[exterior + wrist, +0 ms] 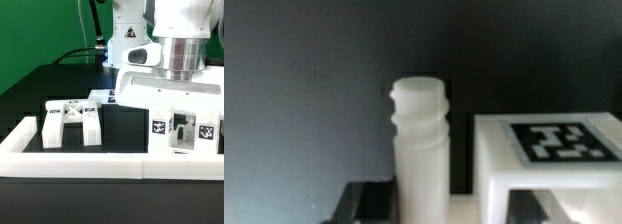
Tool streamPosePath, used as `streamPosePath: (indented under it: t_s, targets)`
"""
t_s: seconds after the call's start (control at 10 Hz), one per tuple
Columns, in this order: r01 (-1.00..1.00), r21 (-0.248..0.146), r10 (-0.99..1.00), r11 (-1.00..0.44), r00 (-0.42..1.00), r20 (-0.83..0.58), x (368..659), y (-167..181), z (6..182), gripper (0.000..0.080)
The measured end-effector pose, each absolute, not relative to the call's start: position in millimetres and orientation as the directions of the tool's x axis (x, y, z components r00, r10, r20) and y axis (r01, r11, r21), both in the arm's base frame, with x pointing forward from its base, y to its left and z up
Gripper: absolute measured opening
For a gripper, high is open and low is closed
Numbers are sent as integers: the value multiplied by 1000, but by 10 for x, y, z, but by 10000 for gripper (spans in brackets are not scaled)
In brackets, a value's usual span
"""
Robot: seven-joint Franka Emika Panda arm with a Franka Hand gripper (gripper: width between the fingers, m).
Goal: Assemble chair
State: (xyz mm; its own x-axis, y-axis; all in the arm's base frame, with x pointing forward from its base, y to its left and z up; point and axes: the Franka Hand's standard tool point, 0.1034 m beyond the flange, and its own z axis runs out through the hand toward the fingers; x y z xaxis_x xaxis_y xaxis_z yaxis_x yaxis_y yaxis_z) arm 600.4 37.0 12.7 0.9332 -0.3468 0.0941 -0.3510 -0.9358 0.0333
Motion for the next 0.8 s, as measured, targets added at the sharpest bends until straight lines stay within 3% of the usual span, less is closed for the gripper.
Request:
streamPosePath:
  t_s: [0.3, 0.8]
  targets:
    - [-342, 34, -337, -939, 937, 92, 6006, 355, 156, 245]
    - [-285, 16, -284, -958, 957, 59, 6035, 302, 695, 248]
